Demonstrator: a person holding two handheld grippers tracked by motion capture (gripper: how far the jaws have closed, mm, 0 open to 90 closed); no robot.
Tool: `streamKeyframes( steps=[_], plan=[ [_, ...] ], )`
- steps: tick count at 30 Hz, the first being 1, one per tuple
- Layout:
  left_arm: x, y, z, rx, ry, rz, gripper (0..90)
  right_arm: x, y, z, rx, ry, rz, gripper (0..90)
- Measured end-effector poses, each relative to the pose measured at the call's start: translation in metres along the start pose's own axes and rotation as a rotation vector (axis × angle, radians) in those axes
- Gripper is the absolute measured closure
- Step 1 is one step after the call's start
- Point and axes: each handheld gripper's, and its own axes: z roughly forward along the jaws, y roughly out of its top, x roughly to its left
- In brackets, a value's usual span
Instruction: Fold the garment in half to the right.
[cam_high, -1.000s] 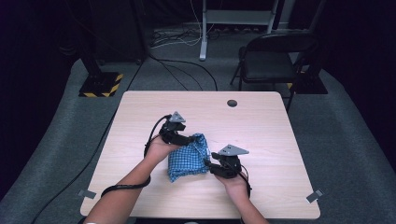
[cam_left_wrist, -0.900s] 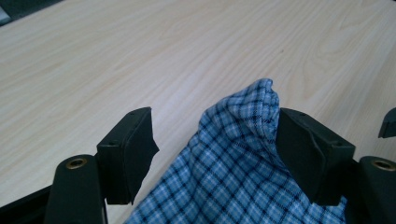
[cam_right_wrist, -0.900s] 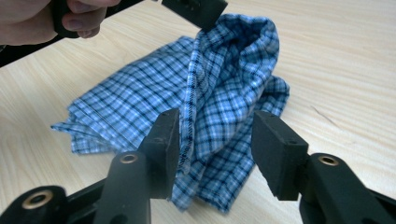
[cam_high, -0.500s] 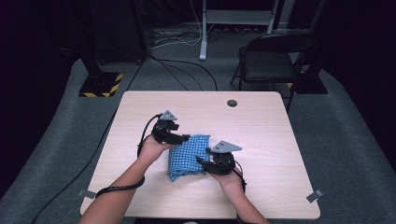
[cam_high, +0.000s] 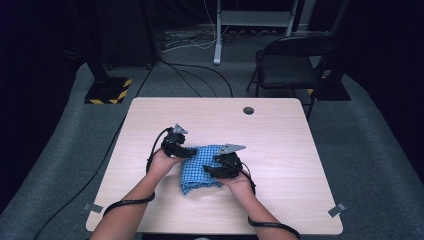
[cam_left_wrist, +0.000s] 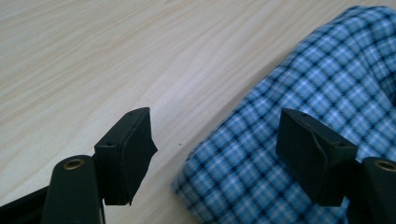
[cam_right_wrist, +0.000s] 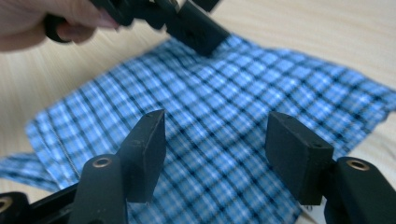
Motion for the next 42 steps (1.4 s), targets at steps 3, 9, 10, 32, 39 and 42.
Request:
streamKeyframes(
  steps=[3,9,10,32,39,42],
  plan=[
    [0.004,-0.004,-0.001,-0.002,0.01,-0.021,26.5,-0.005,-0.007,0.001,0.021,-0.002,0.027,37.0],
    [-0.002,-0.005,-0.013,-0.033,-0.017,-0.03,26.4,-0.008,-0.008,-0.012,0.009,-0.006,0.036,35.7],
    [-0.01,-0.006,-0.018,-0.05,-0.043,-0.017,26.3,-0.008,-0.006,-0.015,-0.01,-0.005,0.038,35.2],
    [-0.031,-0.037,-0.022,-0.032,-0.085,0.013,25.5,0.015,0.018,0.017,0.066,0.081,-0.151,22.0],
    [-0.032,-0.038,-0.028,-0.047,-0.079,0.003,23.7,0.01,0.009,0.019,0.08,0.091,-0.151,22.0],
    [-0.036,-0.037,-0.034,-0.052,-0.086,0.007,23.3,0.009,0.009,0.016,0.089,0.089,-0.161,21.9]
  ],
)
